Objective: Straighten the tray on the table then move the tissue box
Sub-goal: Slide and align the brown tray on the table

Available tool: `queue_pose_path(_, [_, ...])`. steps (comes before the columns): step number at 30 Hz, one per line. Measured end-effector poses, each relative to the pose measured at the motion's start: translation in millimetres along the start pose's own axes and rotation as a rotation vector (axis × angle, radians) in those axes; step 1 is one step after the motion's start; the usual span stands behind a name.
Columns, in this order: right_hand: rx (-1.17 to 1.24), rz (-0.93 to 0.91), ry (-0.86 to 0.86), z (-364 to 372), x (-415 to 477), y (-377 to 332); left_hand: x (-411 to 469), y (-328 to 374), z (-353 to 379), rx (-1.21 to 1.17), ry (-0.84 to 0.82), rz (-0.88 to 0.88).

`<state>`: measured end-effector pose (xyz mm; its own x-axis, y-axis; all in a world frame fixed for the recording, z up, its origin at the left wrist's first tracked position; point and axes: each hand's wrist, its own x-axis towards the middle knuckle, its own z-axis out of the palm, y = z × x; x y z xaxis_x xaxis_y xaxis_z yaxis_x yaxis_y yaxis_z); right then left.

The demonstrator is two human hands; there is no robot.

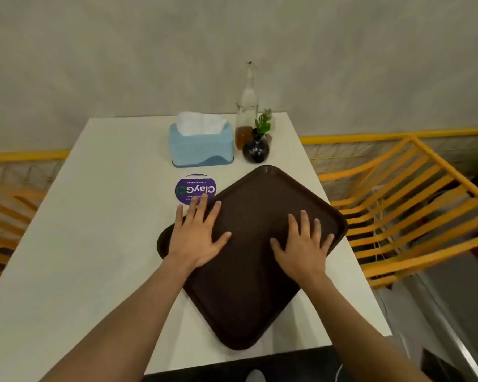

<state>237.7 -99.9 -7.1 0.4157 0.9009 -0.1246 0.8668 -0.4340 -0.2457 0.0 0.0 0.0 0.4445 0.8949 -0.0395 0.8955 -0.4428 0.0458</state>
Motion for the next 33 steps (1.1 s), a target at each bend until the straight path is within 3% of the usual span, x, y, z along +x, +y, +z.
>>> queue_pose_path(3, [-0.084, 0.024, -0.019, 14, -7, 9, -3, -7, 9, -0.007, -0.068, -0.013])
queue_pose_path(11, [-0.110, -0.042, 0.036, 30, -13, -1, -23, -23, 16, -0.010, -0.046, -0.055])
queue_pose_path(26, [-0.129, -0.288, -0.016, 37, -13, -80, -95, -111, 12, 0.084, 0.000, -0.163])
queue_pose_path(29, [-0.034, -0.294, 0.126, 33, -11, -97, -109, -132, 13, 0.083, 0.011, -0.178])
queue_pose_path(33, [0.091, -0.071, 0.328, 30, -21, -109, -124, -157, 13, 0.103, 0.017, -0.218])
